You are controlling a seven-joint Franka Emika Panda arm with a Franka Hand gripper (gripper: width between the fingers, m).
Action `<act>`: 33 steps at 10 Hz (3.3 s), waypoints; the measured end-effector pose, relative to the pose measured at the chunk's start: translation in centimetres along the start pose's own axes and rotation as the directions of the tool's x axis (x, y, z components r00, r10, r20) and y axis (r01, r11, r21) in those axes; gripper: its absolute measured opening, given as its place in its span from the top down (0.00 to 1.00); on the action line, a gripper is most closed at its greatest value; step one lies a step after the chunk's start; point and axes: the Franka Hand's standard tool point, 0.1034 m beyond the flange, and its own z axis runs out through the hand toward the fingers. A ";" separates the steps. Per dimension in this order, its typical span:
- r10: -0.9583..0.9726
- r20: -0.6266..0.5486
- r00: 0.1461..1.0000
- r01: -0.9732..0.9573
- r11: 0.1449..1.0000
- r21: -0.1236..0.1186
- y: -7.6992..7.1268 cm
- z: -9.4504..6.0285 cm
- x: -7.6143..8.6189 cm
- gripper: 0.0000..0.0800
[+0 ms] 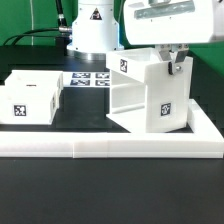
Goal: Assemble drawer
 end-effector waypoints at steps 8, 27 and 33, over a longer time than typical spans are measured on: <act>0.248 0.034 0.968 -0.248 0.969 0.012 -2.7 0.8 0.0 0.94; -0.052 0.077 0.996 0.053 0.998 -0.014 -4.6 -1.5 1.9 0.19; -0.374 0.097 0.922 0.376 0.927 -0.001 -3.7 -2.5 2.6 0.19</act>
Offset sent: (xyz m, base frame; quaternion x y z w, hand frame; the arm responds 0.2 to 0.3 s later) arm 0.0000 0.0000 0.0000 0.0000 0.0000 0.1296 0.9916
